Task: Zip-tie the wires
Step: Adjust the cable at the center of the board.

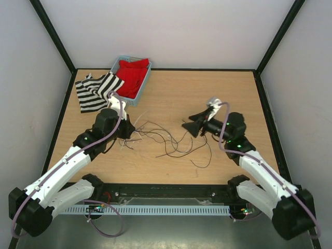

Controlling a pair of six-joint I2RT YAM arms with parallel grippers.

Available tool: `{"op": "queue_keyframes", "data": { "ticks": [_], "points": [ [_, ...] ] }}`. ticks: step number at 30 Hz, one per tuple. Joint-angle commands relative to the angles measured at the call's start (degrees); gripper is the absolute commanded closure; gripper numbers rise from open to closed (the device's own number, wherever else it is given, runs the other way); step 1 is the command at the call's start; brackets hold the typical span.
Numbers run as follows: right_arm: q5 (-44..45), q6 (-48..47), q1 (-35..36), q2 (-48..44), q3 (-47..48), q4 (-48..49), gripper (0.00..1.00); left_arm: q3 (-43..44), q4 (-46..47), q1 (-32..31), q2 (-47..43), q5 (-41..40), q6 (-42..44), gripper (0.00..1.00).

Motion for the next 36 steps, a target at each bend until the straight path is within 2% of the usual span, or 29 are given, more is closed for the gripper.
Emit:
{"op": "queue_keyframes", "data": {
  "ticks": [1,6,13,19,30,36],
  "points": [
    [-3.83,1.27,10.32,5.84,2.1,10.47,0.35,1.7,0.61,0.4,-0.21,1.07,-0.02,1.0],
    [1.47,0.6,21.49,14.43,4.41,13.57,0.35,1.79,0.59,0.36,0.26,1.83,-0.62,1.0],
    [5.07,0.19,29.34,25.56,9.12,15.78,0.35,1.88,0.77,0.41,0.7,2.62,-1.13,1.0],
    [6.76,-1.79,30.71,31.94,11.88,16.46,0.34,1.95,0.86,0.32,0.62,3.54,-2.06,1.0],
    [4.69,-2.29,32.29,41.59,16.16,20.24,0.37,2.59,0.94,0.31,0.68,4.56,-2.86,1.0],
    [5.47,-2.05,32.7,44.94,17.77,21.28,0.43,2.71,1.04,0.34,1.0,4.82,-3.07,1.0]
  ]
}}
